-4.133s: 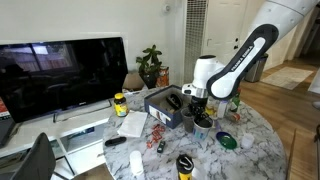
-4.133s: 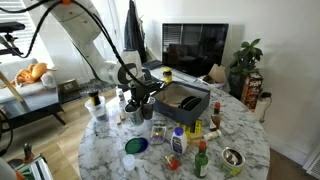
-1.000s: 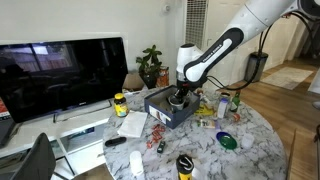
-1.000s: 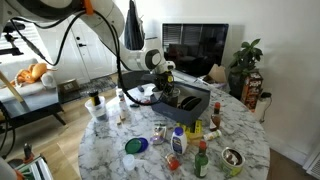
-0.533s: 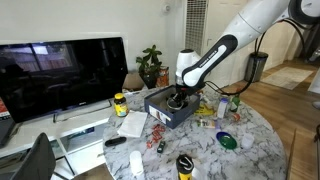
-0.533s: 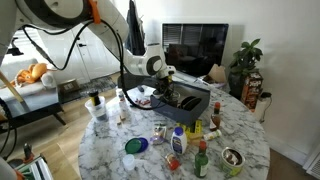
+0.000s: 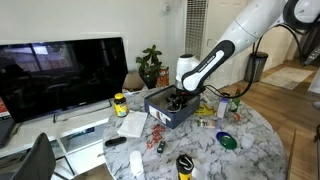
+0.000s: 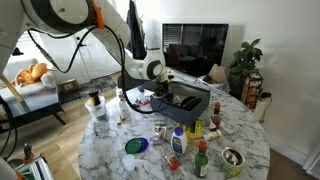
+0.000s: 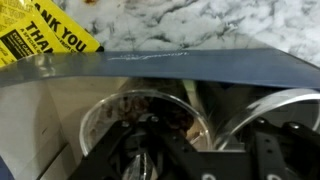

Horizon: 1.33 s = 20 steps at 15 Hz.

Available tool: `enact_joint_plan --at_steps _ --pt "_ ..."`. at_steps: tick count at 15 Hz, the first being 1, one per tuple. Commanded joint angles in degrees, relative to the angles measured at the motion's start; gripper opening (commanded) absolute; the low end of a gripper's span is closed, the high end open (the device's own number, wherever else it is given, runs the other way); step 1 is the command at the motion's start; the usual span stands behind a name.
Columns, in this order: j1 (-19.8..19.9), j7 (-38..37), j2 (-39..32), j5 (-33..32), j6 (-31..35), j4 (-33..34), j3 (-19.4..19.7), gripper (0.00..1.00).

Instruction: Put the blue and green lids on the table, remove the large clear cup from the box and put it on the table, place the silver cup and small clear cup in the box

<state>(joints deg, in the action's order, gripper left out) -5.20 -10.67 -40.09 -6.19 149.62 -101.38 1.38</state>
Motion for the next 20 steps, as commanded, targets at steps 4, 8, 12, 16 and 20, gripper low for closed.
enact_joint_plan --at_steps 4,8,12,16,20 --pt "-3.6 -2.4 1.8 -1.9 -0.5 1.3 3.9 1.0" --pt "-5.1 -4.2 4.0 -3.2 -1.2 1.6 5.8 1.0" --pt "-4.4 -3.3 9.6 -1.7 -5.8 0.3 4.5 1.0" --pt "-2.8 0.2 17.1 -0.7 -19.2 -0.8 1.7 1.0" --pt "-2.4 -0.7 17.6 -1.7 -21.8 1.6 0.9 1.0"
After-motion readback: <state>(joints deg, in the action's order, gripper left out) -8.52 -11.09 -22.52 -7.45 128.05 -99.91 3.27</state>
